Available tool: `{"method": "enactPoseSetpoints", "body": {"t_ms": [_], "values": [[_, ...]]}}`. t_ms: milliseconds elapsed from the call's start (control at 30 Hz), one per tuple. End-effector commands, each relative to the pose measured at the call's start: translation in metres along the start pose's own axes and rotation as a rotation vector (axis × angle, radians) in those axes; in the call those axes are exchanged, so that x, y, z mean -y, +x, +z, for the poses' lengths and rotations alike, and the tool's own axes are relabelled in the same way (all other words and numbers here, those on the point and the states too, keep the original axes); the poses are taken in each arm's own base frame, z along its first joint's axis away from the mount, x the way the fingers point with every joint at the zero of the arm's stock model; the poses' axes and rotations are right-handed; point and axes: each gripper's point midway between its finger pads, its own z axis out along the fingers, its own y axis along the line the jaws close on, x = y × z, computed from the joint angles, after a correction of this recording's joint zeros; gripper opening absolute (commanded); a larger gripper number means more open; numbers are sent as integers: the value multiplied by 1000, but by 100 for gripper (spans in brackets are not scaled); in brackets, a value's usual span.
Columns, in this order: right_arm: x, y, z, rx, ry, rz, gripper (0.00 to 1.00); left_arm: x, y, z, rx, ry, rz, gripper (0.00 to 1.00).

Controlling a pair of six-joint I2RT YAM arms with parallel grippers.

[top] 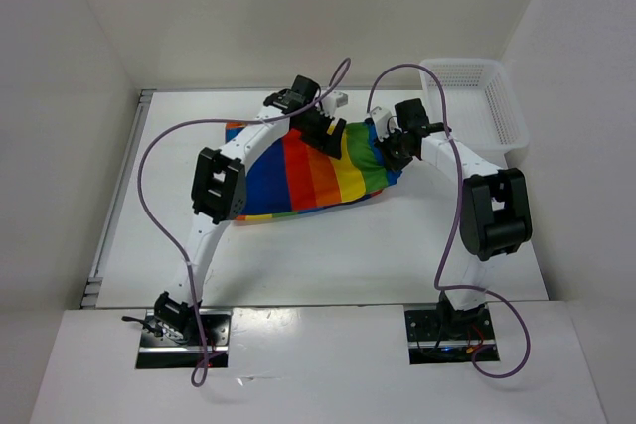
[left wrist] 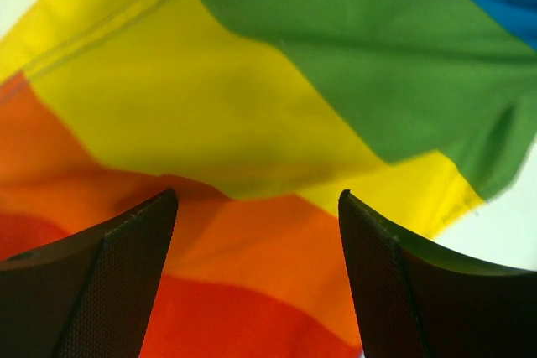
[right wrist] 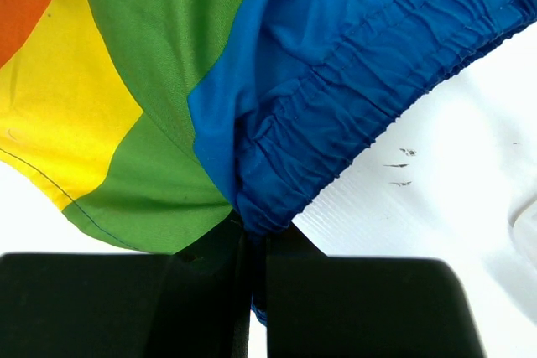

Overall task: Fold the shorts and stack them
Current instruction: Fold the shorts

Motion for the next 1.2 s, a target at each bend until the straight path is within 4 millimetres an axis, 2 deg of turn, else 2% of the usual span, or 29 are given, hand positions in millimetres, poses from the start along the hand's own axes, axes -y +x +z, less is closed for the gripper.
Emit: {"method": "enactPoseSetpoints", "body": {"t_ms": [0, 33, 67, 133, 267, 367, 467, 500, 533, 567, 600, 633, 667, 700, 733, 767, 833, 867, 900, 967, 1000, 1100, 1133, 1167], "values": [[11, -13, -3, 37, 33, -19, 1, 4, -7, 18, 18, 30, 27, 85], [9, -13, -3, 41, 25, -19, 1, -1, 1, 32, -7, -1, 27, 86], [10, -15, -3, 49, 29, -21, 1, 2, 3, 38, -15, -14, 38, 86], [12, -19, -4, 57, 33, -22, 1, -7, 12, 51, -40, -59, 36, 88], [19, -32, -6, 84, 56, -19, 1, -15, 19, 59, -53, -80, 32, 90], [23, -41, -10, 104, 66, -24, 1, -11, 19, 59, -51, -61, 31, 91], [28, -47, -11, 112, 83, -35, 1, 2, 0, 36, -16, -47, 47, 91], [30, -46, -12, 106, 94, -34, 1, 11, -14, 18, 19, -49, 63, 91], [33, -47, -12, 110, 107, -46, 1, 16, -20, 7, 34, -49, 70, 92], [34, -47, -12, 106, 115, -45, 1, 14, -27, -7, 54, -59, 67, 95], [34, -47, -12, 106, 115, -45, 1, 27, -44, -35, 103, -61, 90, 95], [37, -49, -16, 110, 128, -57, 1, 22, -40, -45, 99, -72, 74, 95], [37, -49, -17, 110, 129, -66, 1, 29, -52, -74, 143, -81, 86, 95], [38, -45, -18, 101, 140, -64, 1, 18, -51, -89, 152, -119, 70, 96], [39, -47, -18, 108, 145, -75, 1, 13, -47, -98, 151, -141, 58, 96], [42, -44, -21, 97, 166, -73, 1, 1, -35, -114, 143, -191, 33, 96], [47, -44, -22, 95, 192, -83, 1, -13, -13, -124, 111, -253, 0, 96], [51, -47, -23, 102, 213, -84, 1, -20, 13, -124, 66, -280, -29, 96], [58, -50, -30, 104, 252, -83, 1, -37, 30, -130, 35, -343, -58, 96], [65, -58, -35, 117, 282, -102, 1, -54, 57, -133, -13, -396, -97, 96], [70, -62, -39, 119, 306, -114, 1, -65, 82, -135, -56, -406, -141, 96], [79, -68, -46, 119, 343, -138, 1, -90, 111, -138, -87, -424, -212, 96], [80, -72, -53, 128, 350, -152, 1, -92, 119, -136, -97, -417, -227, 96], [82, -71, -54, 120, 365, -150, 1, -95, 120, -139, -95, -421, -235, 96]]}}
